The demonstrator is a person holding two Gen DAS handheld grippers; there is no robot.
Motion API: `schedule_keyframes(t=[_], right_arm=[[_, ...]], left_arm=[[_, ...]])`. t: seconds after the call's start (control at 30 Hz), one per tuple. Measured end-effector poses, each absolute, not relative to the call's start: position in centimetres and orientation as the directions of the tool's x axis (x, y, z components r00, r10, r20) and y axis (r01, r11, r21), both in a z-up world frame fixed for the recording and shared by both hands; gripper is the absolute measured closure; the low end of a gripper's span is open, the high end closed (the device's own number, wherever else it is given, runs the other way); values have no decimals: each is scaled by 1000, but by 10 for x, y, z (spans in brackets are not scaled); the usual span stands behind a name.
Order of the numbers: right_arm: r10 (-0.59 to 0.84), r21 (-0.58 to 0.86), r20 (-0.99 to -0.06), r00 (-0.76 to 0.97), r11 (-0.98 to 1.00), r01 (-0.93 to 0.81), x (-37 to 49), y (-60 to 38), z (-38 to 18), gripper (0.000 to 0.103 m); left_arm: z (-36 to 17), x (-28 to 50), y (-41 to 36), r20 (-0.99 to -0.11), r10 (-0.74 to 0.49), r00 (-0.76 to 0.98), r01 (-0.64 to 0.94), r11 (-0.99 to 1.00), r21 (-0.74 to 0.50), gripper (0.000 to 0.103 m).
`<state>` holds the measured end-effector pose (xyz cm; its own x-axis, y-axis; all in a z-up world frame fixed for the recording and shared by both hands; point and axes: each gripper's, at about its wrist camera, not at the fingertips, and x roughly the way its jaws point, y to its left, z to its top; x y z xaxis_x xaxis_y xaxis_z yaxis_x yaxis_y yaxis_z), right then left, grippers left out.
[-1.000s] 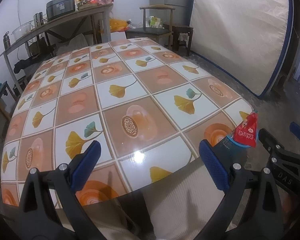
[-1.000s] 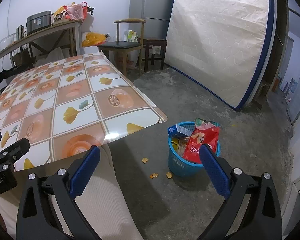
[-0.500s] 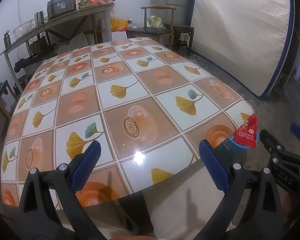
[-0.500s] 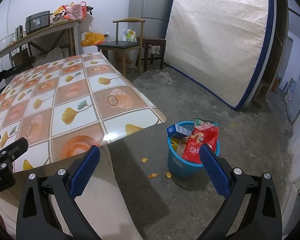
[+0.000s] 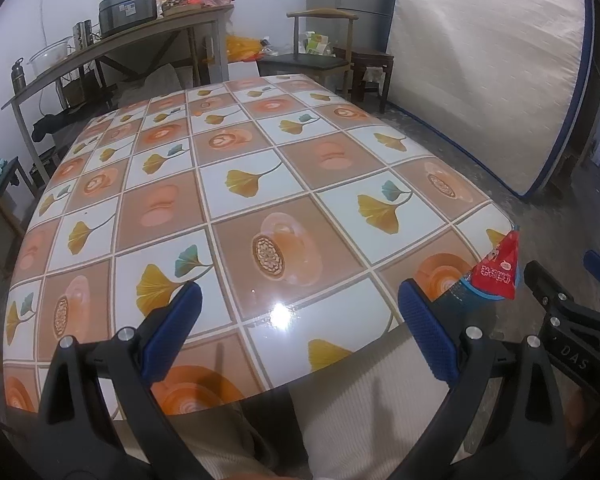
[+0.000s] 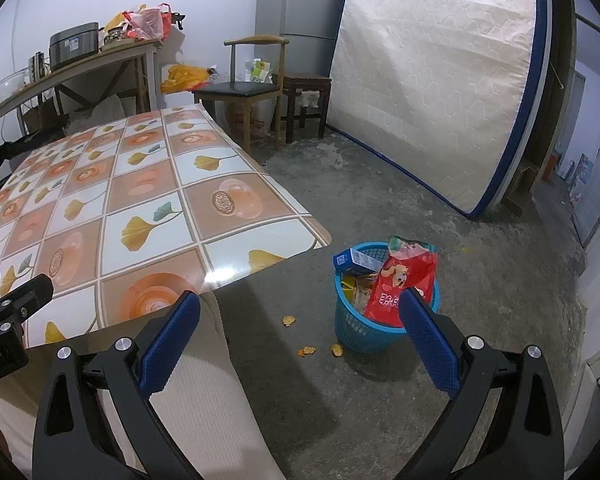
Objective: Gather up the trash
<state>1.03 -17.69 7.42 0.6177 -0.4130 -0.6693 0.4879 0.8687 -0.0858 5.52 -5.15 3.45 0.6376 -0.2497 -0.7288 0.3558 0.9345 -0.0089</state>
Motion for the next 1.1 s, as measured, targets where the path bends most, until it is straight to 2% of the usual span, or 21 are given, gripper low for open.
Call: schedule_keyframes(t=[1.1], right_arm=[[-401, -98, -663, 632, 883, 459, 9, -170, 74, 6]], left_arm=[[35, 53, -46, -727, -226, 649, 315, 949, -14, 8]])
